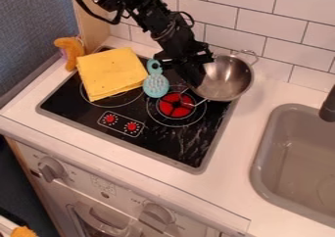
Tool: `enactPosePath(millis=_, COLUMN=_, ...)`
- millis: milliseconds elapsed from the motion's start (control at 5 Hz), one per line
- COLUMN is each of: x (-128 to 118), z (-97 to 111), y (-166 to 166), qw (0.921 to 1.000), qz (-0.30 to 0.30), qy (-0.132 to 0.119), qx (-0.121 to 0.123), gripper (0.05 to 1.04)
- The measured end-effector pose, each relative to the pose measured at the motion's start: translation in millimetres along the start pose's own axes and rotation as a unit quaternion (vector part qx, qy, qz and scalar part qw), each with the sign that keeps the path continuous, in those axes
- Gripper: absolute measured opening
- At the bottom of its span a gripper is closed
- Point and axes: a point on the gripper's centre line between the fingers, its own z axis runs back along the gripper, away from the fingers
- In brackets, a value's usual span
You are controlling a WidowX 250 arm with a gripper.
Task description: Move the silver pot to the top right corner of the burner
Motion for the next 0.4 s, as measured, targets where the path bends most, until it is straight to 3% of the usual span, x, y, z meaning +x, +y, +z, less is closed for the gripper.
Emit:
enactPosePath(millis=200, x=-5.5, z=0.4, y=0.4, qw=0.9998, qz=-0.004, qy=0.017, qx=0.000, gripper=0.286)
enactPosePath(millis=400, x=-6.3, z=2.1, y=4.2, qw=0.9998, qz=-0.007, qy=0.019, qx=0.003, gripper=0.568)
